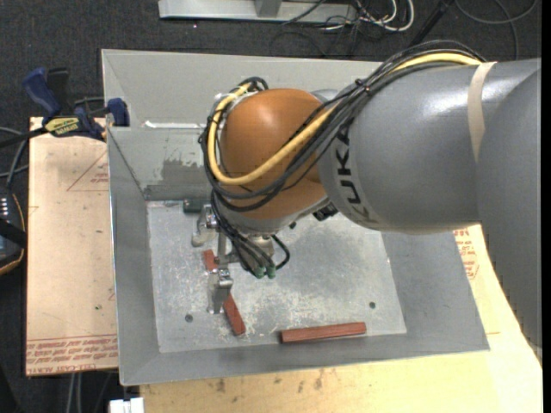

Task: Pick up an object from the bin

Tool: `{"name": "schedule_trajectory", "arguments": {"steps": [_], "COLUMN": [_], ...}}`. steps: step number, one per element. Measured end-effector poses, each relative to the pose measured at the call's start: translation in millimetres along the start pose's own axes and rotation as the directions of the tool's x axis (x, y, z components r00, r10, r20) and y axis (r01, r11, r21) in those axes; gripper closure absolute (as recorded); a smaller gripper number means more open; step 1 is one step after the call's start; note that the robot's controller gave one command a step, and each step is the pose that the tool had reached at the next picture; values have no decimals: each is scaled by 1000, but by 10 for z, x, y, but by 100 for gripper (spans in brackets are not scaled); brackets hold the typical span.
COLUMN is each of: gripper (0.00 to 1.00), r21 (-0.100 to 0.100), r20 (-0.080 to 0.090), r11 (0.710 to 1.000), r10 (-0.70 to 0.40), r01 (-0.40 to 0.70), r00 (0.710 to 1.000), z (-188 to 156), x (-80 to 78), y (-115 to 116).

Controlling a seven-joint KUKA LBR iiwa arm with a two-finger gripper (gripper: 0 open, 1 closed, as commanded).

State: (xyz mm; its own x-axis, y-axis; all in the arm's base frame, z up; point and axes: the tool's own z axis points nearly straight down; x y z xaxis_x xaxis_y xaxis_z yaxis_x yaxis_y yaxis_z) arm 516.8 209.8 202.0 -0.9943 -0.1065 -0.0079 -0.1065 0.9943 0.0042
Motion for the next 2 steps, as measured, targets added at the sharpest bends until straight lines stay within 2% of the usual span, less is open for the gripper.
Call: {"name": "schedule_trajectory", "arguments": {"steps": [1, 2], "gripper": [0, 0], "r21": [3, 2], "r20": [-2, -15], "r11": [994, 986], "r10": [-112, -168], "r01": [112, 168], "r00": [994, 986], "z": [600, 902], "x": [-56, -120], "y": [-160, -265]}}
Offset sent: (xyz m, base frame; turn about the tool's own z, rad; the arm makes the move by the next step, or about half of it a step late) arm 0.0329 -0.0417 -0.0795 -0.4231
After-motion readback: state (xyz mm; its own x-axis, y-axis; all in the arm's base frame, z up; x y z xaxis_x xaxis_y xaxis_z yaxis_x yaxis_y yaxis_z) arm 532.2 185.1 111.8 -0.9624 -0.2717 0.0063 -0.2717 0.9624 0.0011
